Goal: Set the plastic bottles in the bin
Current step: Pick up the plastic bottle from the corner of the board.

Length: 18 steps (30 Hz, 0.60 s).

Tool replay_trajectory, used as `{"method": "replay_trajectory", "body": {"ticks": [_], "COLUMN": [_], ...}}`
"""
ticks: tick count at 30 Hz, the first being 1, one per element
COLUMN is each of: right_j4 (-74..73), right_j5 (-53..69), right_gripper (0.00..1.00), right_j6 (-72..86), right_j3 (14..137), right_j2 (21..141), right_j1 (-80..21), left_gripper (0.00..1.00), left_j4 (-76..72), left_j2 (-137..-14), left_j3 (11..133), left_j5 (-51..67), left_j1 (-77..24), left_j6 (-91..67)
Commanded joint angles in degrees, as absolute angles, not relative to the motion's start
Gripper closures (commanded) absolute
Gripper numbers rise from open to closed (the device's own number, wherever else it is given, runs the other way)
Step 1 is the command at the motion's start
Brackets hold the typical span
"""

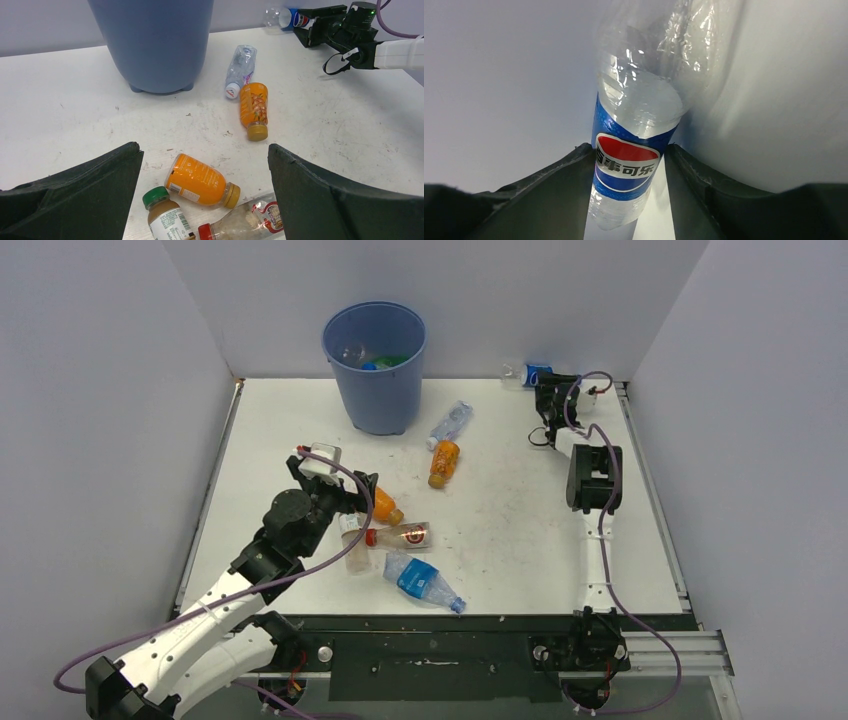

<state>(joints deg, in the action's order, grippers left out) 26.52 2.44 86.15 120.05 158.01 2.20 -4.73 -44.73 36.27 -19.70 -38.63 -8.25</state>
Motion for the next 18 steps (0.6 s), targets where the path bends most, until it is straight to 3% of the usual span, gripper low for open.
{"method": "replay_trajectory", "body": {"ticks": [1,6,11,18], "right_j4": [20.17,26.42,33.94,40.97], "right_j5": [2.33,3.70,4.53,5.84], "right_gripper": [0.53,0.69,0.94,0.95], "right_j6": [84.81,86.40,88.46,88.56], "right_j3": [119.12,114.79,106.85,93.90], "right_j2": [162.92,162.01,158.39,148.87], "right_j1": [1.80,2.10,2.38,2.95], "left_gripper": [0.04,0.04,0.04,0.04], "left_j4": [-5.81,-5.81,-5.64,-6.10], "left_j2": [-44.79,-44.78,-44.63,-42.80], "left_j3": [38.60,38.65,38.92,38.68], "left_j5": [-19.60,-19.57,-18.98,-18.89], "left_j1": [-38.58,-38.58,-38.58,-38.65], "left_j6": [-7.47,-7.51,-7.71,-8.41]}}
